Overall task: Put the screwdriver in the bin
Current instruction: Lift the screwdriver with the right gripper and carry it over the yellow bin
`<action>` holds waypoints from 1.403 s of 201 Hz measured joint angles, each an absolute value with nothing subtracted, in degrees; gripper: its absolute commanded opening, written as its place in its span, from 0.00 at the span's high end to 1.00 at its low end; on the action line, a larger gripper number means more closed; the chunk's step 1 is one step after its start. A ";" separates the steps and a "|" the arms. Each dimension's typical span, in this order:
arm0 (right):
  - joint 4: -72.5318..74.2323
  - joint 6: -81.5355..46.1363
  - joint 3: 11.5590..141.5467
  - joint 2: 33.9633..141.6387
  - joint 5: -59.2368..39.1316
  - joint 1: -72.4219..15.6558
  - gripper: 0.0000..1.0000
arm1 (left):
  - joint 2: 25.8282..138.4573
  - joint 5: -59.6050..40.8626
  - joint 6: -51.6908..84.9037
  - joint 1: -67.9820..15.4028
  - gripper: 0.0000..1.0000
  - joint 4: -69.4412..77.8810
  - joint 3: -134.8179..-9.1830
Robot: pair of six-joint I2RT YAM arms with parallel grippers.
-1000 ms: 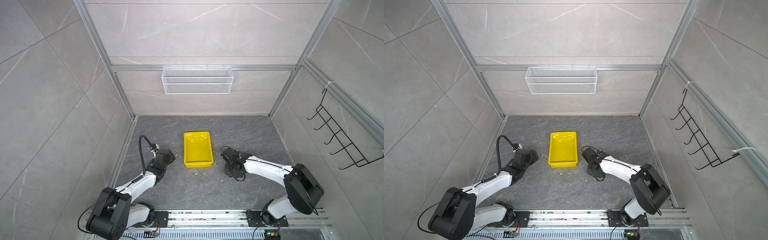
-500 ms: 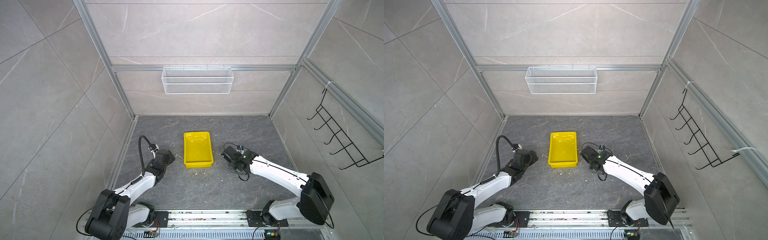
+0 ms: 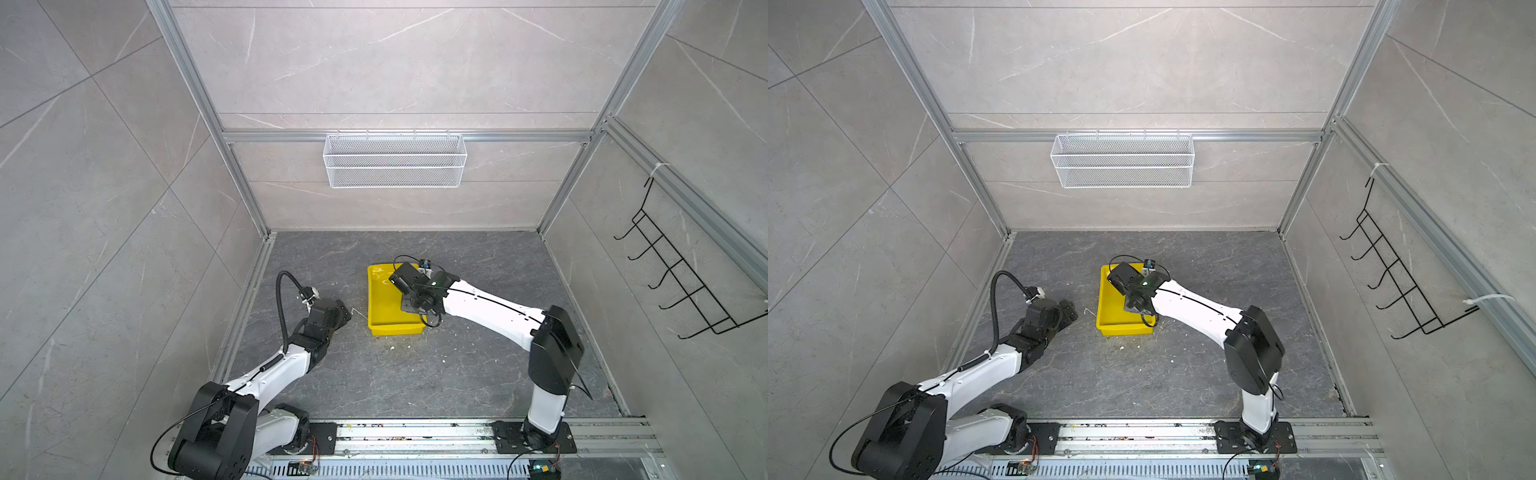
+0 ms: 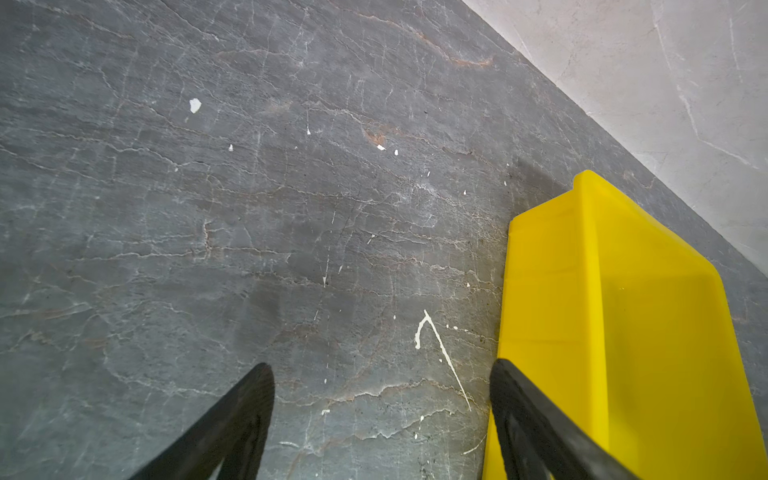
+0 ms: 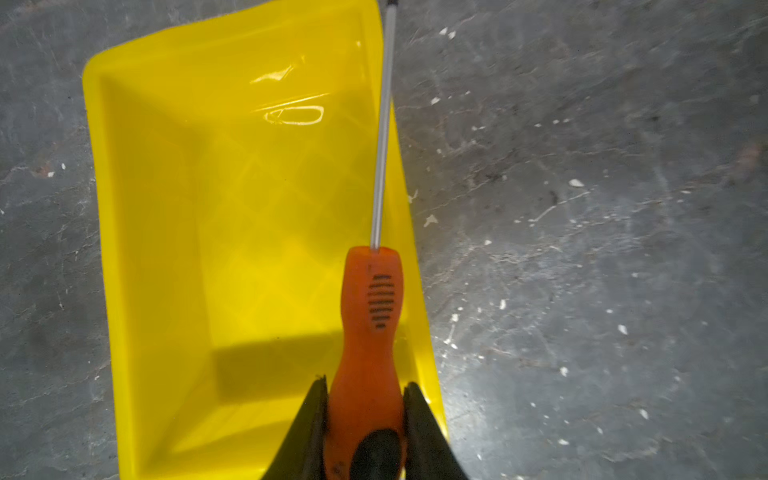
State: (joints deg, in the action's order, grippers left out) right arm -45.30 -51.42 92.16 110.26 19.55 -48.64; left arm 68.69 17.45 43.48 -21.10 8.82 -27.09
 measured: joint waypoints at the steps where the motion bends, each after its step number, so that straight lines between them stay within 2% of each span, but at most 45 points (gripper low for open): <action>1: -45.21 -51.44 92.31 110.50 19.46 -48.64 0.92 | 68.75 17.41 43.48 -21.10 0.16 8.93 -27.09; 80: -44.07 -51.42 111.59 130.78 13.85 -48.75 0.92 | 72.95 16.64 43.94 -21.10 0.16 9.82 -27.24; 149: -47.05 -49.58 116.16 135.31 12.36 -48.86 0.87 | 75.92 15.07 43.97 -20.82 0.17 9.93 -29.45; 158: -47.00 -49.23 116.16 135.31 12.10 -48.86 0.82 | 75.92 14.96 43.97 -20.71 0.17 9.91 -29.45; 170: -46.85 -48.75 116.07 135.31 11.68 -48.86 0.70 | 75.92 14.92 43.97 -20.62 0.17 9.89 -29.45; 200: -46.44 -47.11 115.74 135.31 10.74 -48.86 0.52 | 75.92 14.92 43.94 -20.58 0.17 9.85 -29.45; 212: -46.41 -46.81 115.70 135.31 10.61 -48.86 0.40 | 75.92 14.98 43.92 -20.58 0.17 9.80 -29.45; 234: -46.02 -45.82 114.02 134.06 10.55 -48.86 0.30 | 75.88 15.66 43.83 -20.58 0.16 9.41 -29.45; 260: -44.56 -45.47 104.88 125.78 10.20 -48.95 0.14 | 75.68 16.47 43.66 -20.58 0.16 8.67 -29.47; 265: -44.45 -45.78 102.87 123.39 10.31 -48.97 0.03 | 75.68 16.51 43.66 -20.58 0.16 8.64 -29.47; 282: -44.23 -45.36 97.27 115.15 10.90 -49.04 0.01 | 75.68 16.78 43.59 -20.58 0.15 8.47 -29.52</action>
